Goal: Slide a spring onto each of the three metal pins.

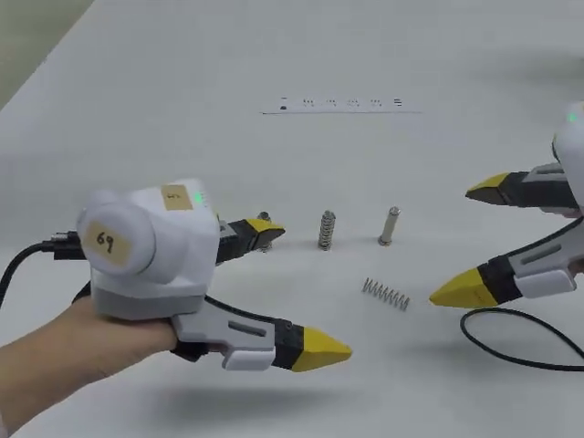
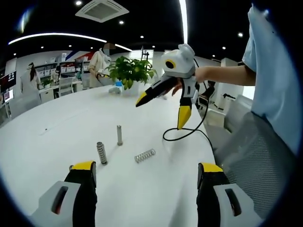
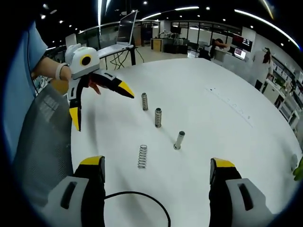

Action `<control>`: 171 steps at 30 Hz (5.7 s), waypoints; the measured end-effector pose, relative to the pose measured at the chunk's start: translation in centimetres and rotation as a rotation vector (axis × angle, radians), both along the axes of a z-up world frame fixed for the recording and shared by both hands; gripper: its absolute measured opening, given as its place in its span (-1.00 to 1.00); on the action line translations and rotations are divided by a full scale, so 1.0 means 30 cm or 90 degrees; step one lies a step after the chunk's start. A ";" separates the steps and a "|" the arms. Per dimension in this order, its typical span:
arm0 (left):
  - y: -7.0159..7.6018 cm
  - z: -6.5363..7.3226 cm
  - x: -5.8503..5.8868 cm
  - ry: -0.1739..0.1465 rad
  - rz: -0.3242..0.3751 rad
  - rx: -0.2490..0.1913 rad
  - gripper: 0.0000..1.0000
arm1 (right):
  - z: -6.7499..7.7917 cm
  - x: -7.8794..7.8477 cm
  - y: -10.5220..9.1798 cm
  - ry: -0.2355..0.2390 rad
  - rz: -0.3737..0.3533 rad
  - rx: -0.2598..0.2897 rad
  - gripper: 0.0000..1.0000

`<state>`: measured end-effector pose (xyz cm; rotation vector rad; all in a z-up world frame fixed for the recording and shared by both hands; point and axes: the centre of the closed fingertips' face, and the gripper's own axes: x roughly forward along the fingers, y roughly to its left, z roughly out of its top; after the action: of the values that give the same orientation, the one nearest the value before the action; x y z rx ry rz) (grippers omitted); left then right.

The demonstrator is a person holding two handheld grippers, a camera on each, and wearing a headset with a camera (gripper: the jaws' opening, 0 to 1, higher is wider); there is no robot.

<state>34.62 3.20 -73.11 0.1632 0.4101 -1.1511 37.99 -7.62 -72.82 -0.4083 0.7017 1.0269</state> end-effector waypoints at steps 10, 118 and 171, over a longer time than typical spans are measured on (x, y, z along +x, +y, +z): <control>-0.054 -0.022 0.022 -0.006 -0.064 0.033 0.67 | 0.008 -0.029 -0.048 0.001 -0.044 0.038 0.80; -0.207 -0.235 0.081 -0.014 -0.183 0.137 -0.93 | -0.042 -0.171 -0.137 0.049 -0.114 0.076 0.53; -0.183 -0.166 0.085 -0.033 -0.161 0.103 -0.96 | -0.048 -0.174 -0.101 0.054 -0.093 0.070 0.48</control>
<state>37.17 -2.29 -78.08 0.3940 0.4448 -1.3596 32.76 -10.65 -74.27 -0.2158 0.7358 0.9438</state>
